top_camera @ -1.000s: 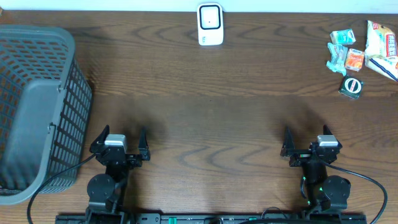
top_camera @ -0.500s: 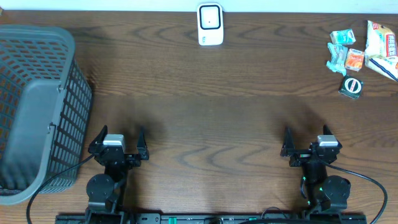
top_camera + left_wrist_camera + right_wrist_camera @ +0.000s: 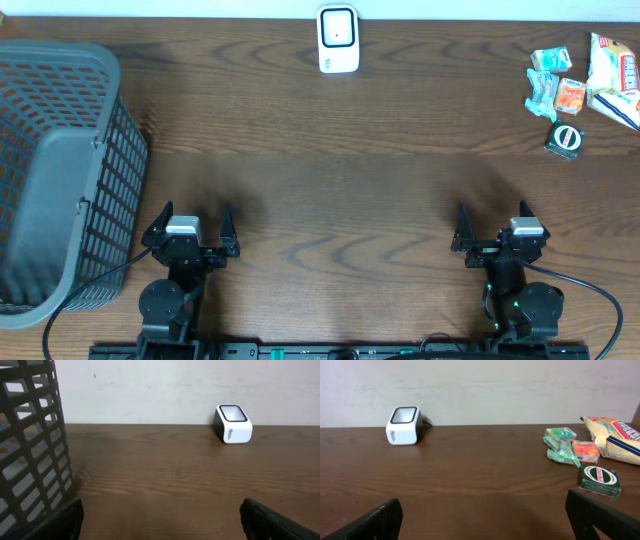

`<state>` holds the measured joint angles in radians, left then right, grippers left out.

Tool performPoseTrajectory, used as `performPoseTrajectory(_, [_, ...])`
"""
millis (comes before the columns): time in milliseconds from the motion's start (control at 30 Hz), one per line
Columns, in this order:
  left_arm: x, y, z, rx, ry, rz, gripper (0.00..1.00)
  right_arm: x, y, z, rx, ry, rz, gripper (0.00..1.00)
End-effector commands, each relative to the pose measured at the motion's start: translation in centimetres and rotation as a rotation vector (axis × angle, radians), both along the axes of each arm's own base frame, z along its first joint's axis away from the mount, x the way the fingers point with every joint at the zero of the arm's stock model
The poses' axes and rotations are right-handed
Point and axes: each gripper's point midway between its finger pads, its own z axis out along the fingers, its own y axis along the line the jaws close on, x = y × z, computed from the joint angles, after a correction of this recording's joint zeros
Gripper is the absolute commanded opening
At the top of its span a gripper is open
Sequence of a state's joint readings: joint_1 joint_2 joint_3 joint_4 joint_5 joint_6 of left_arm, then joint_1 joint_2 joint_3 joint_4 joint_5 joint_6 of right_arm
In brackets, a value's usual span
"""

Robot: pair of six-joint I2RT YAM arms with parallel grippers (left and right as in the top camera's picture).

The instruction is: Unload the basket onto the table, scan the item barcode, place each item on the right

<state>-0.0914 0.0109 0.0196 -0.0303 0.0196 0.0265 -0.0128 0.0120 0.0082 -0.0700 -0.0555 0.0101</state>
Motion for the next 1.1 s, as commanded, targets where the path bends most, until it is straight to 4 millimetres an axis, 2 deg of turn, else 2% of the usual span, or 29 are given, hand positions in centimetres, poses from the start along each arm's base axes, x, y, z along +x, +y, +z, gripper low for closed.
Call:
performPoseTrajectory(0, [-0.11,0.77,-1.72,0.005,0.054,0.041,0.97,-0.02,-0.01,-0.02,-0.011,-0.002,0.0,0.99])
performPoseTrajectory(1067, [-0.09,0.68,-1.67,0.033,0.051,0.032,0.98,-0.02,-0.01,-0.02,-0.011,-0.002,0.0,0.99])
